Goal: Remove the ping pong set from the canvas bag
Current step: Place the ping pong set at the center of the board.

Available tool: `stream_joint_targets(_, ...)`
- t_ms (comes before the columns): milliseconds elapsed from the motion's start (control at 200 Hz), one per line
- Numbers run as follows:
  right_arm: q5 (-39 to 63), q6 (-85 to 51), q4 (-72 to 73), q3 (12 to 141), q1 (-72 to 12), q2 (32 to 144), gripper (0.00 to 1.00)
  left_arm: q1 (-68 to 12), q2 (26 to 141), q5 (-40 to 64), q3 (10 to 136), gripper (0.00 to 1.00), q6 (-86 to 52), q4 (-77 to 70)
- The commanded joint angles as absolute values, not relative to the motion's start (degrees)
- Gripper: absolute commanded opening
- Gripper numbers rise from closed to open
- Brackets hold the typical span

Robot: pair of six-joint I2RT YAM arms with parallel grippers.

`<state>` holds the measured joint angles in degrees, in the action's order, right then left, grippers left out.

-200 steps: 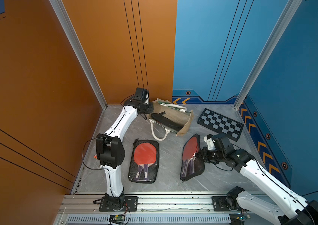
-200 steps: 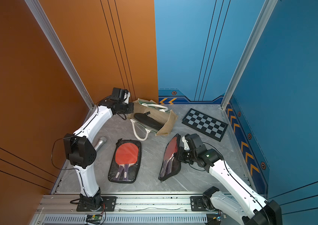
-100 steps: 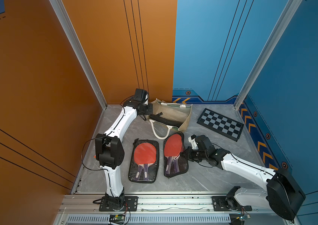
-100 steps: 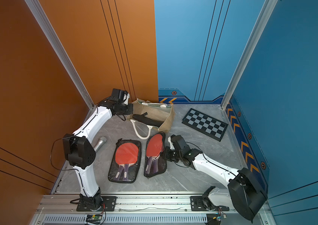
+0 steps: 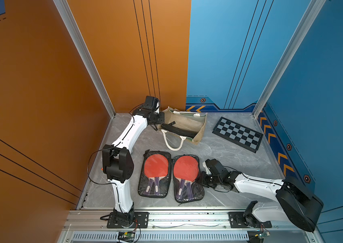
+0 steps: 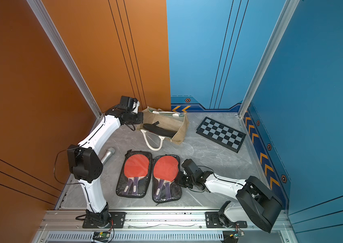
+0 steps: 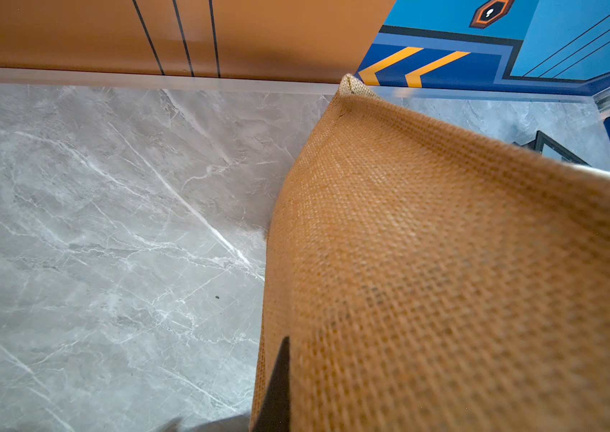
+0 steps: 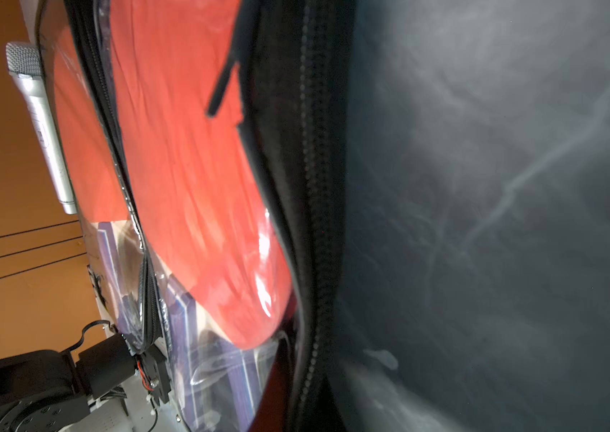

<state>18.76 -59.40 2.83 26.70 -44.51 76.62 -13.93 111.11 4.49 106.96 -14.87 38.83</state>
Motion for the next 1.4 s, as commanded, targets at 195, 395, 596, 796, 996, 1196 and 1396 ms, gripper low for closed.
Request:
stream_joint_targets(195, 8.78, -69.31, 10.25, 23.67, -47.39, 80.18, 0.00, -13.51, 108.63, 6.27, 106.79, 0.04, -15.45, 36.91)
stream_joint_targets(395, 3.66, -72.95, 12.41, 22.50, -48.27, 79.56, 0.00, -13.32, 108.29, 6.35, 106.87, 0.05, -15.38, 36.93)
stream_joint_targets(596, 7.05, -70.36, 10.53, 23.97, -46.84, 80.77, 0.18, -13.25, 108.50, 6.83, 106.94, 0.04, -15.29, 36.91)
stream_joint_targets(796, 10.73, -62.31, 1.38, 28.45, -44.74, 81.29, 0.19, -13.25, 108.81, 6.71, 106.96, 0.04, -15.03, 36.94)
stream_joint_targets(996, 13.01, -54.10, -7.83, 32.78, -41.35, 79.39, 0.47, -13.22, 108.59, 6.86, 106.89, 0.04, -14.86, 36.91)
stream_joint_targets(1196, 12.83, -50.29, -15.71, 36.04, -40.53, 75.17, 0.55, -13.14, 108.40, 6.52, 106.70, 0.04, -14.76, 36.91)
stream_joint_targets(1396, 2.09, -38.42, -32.33, 50.37, -41.31, 66.48, 0.56, -13.34, 108.28, 6.68, 106.53, 0.04, -14.25, 36.92)
